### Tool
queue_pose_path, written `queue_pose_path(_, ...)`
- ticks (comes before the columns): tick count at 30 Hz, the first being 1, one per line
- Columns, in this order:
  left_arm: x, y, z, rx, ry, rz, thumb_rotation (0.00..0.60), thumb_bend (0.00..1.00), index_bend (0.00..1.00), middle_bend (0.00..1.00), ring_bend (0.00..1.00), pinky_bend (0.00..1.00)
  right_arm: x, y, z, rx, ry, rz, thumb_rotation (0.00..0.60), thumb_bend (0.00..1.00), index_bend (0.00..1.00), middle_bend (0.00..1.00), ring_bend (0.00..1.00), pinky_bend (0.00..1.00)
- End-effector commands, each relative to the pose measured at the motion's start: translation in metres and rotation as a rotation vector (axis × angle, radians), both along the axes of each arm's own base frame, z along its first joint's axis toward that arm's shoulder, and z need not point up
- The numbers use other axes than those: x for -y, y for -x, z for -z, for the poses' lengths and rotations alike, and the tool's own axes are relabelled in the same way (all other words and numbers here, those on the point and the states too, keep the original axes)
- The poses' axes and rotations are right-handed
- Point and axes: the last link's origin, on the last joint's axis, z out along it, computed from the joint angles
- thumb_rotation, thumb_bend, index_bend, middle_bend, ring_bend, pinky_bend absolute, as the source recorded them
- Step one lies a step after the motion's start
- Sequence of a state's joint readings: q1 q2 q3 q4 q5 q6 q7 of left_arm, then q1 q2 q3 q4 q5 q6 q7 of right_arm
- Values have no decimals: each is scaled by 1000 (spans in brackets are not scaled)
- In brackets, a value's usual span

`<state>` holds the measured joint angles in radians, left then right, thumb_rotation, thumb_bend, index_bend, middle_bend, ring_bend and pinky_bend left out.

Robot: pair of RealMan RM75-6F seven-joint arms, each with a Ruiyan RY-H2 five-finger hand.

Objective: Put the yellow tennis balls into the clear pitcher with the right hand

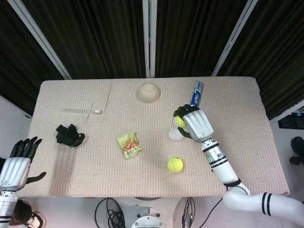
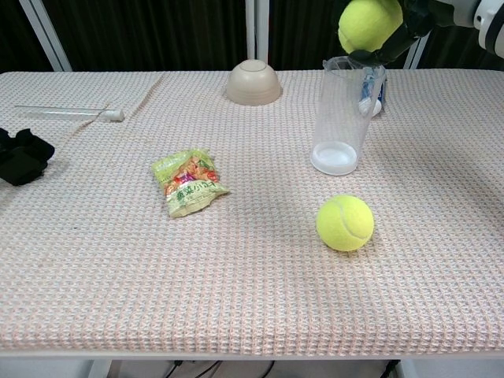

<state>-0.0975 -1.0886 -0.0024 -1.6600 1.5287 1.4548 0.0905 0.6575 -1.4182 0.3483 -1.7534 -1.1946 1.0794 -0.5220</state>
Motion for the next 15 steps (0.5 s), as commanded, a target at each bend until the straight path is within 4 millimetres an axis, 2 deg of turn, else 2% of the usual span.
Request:
queue_pose_path(1, 0, 0, 0, 3, 0, 3, 600, 67, 0, 0, 0, 0, 1, -1, 1, 28, -29, 5, 600, 158, 238, 192, 28, 138)
queue_pose_path(5, 0, 0, 0, 5, 2, 2, 600, 68, 0, 0, 0, 0, 3, 0, 0, 39, -26, 7, 600, 105, 133, 122, 0, 59)
queue_pose_path(9, -1, 0, 0, 7, 0, 3, 600, 68, 0, 0, 0, 0, 1, 0, -2, 52, -35, 5, 600, 96, 103, 109, 0, 49)
queue_pose_path(11, -1, 0, 0, 7, 0, 4, 600, 68, 0, 0, 0, 0, -5, -2, -4, 71, -36, -21, 600, 99, 101, 112, 0, 46)
queue_pose_path(15, -1, 0, 0, 6, -3, 8, 600, 68, 0, 0, 0, 0, -33, -8, -6, 92, -45, -140, 600, 128, 99, 119, 0, 45)
